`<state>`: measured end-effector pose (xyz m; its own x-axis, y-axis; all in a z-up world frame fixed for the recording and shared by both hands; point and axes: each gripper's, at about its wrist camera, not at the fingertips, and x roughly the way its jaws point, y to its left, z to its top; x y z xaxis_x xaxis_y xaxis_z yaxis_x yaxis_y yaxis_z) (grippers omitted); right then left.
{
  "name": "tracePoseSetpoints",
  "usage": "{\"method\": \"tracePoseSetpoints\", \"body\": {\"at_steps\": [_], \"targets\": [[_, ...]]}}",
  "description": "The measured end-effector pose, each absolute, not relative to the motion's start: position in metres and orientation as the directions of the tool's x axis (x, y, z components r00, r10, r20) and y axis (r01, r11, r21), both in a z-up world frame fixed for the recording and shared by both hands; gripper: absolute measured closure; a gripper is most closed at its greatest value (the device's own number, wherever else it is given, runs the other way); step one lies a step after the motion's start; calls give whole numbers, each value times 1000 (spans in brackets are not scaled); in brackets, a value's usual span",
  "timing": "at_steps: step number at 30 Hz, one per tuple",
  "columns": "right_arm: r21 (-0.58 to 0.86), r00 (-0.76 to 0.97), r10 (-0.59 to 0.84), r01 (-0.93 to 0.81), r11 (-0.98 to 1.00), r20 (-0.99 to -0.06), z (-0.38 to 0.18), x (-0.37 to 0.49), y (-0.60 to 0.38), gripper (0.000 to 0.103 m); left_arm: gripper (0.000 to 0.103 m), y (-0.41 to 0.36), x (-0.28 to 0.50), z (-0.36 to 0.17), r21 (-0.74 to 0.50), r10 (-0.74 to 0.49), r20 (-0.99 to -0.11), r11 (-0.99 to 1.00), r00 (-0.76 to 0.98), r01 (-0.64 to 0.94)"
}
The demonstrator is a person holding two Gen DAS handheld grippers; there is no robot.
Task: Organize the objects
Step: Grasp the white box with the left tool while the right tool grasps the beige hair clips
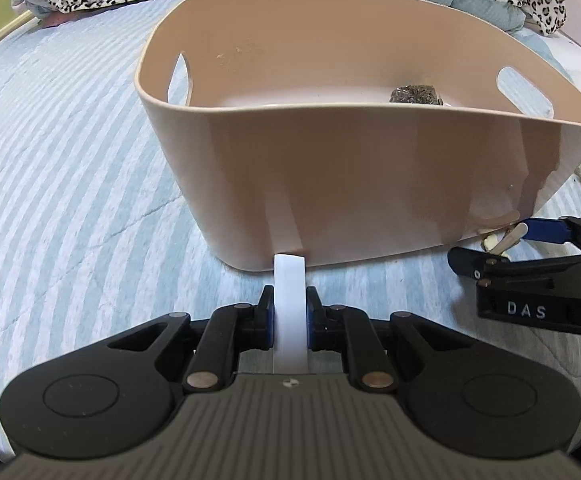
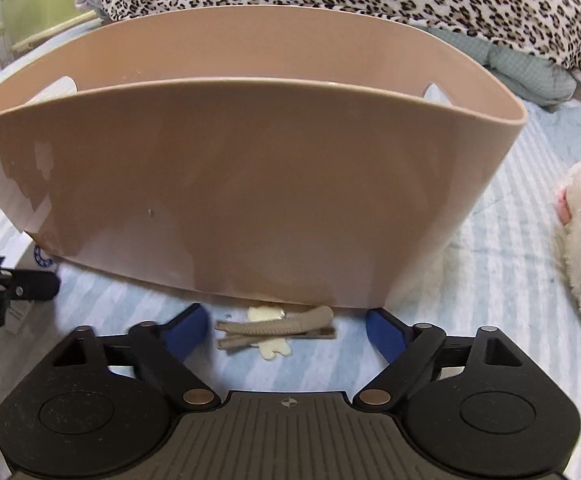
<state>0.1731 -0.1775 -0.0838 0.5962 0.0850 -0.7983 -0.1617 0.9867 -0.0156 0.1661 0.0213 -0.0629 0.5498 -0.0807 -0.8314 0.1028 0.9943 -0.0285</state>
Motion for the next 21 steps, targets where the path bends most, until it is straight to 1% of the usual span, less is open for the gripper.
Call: {"method": "tracePoseSetpoints", "body": {"at_steps": [1, 3, 11, 17, 21], "targets": [[-15, 598, 86, -161, 987, -797, -83, 173, -177, 31, 87, 23, 163, -62, -29, -82, -831, 994, 550, 105], [-23, 602, 83, -165, 986, -794, -79, 170, -175, 49, 87, 26, 163, -62, -36, -88, -830, 994, 551, 104], [-18, 599, 90, -171, 985, -796, -71, 155, -176, 48, 87, 29, 154, -56, -37, -93, -824, 993, 559, 111], [3, 591, 94, -153, 988, -801, -55, 144, -178, 48, 87, 28, 144, -43, -47, -107, -816, 992, 569, 118], [35, 586, 109, -136, 990, -803, -42, 132, -178, 48, 87, 17, 135, -28, -31, -105, -795, 991, 597, 133]]}}
